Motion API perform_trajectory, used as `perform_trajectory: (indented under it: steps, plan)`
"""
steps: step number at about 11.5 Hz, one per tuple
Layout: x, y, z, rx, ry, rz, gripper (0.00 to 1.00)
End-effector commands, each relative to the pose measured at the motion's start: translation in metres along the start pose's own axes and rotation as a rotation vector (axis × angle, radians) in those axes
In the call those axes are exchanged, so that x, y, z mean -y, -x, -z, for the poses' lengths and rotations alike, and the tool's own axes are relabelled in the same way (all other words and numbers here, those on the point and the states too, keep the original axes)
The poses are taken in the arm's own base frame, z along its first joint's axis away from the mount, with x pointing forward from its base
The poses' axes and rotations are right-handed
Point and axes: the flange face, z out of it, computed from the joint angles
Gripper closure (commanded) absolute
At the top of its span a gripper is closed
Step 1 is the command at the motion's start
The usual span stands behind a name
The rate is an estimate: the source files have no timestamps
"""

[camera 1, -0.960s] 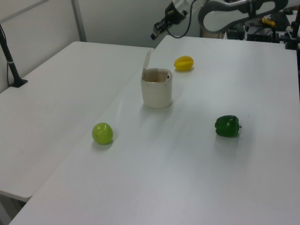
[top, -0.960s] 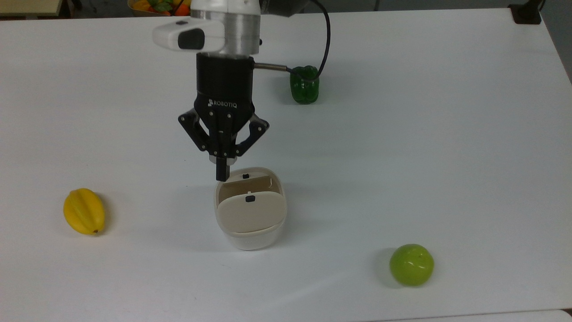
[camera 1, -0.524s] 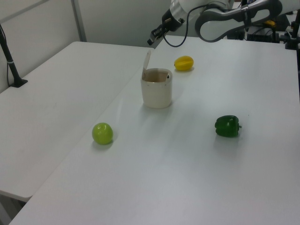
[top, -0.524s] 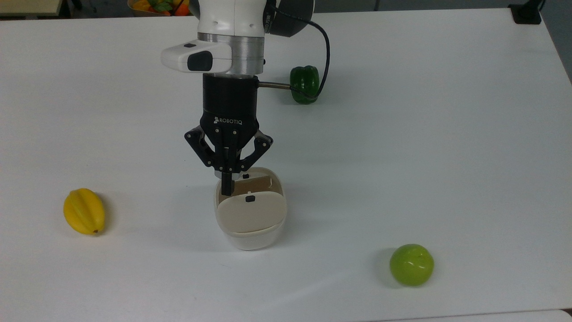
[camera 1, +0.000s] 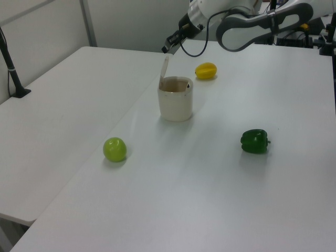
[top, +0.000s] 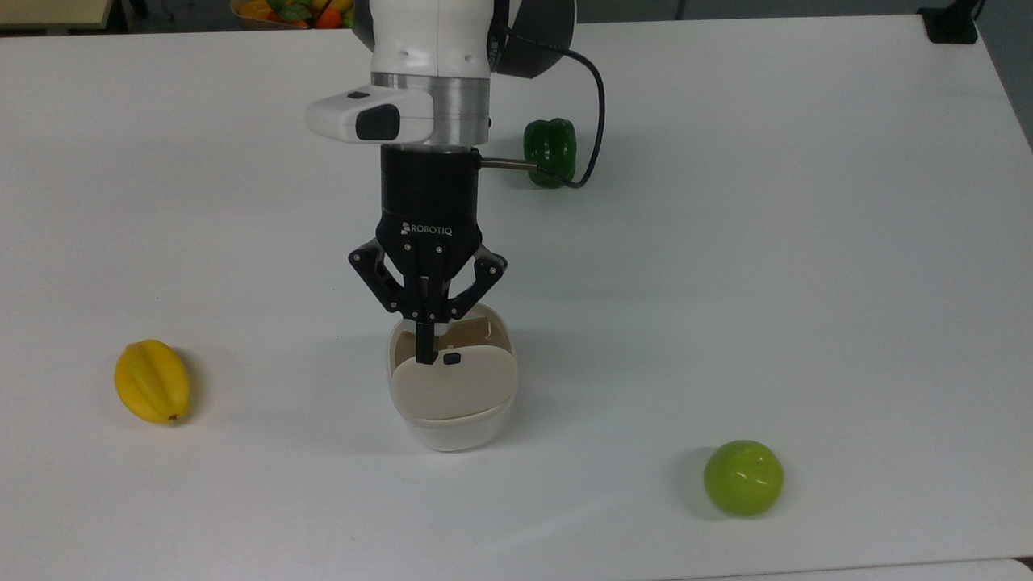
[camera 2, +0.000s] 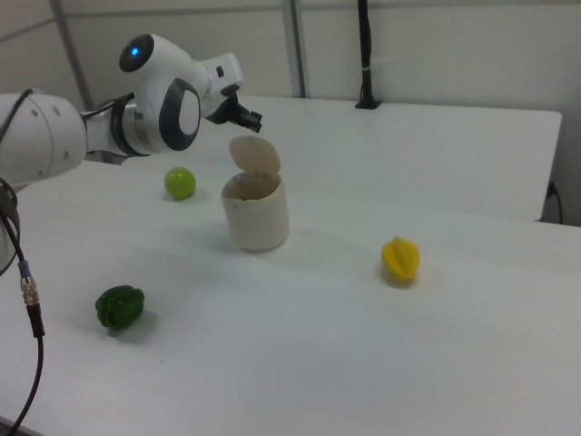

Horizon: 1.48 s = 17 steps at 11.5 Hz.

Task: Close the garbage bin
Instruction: 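Push the raised lid down with the gripper tips onto the bin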

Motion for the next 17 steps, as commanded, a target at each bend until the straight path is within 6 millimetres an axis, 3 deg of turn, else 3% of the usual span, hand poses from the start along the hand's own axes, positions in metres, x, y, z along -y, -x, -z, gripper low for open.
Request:
perform_trajectory:
  steps: [1,4,8,12,17]
  plan:
    - [0.004,-0.001,-0.005,-0.025,0.000,0.026,1.00]
    - [0.003,-0.001,-0.002,-0.022,0.002,0.028,1.00]
    - [0.006,0.015,-0.007,0.031,0.006,0.025,1.00]
    - [0.006,0.019,0.005,0.155,0.051,0.023,1.00]
    - [0.005,0.035,0.004,0.323,0.106,0.023,1.00]
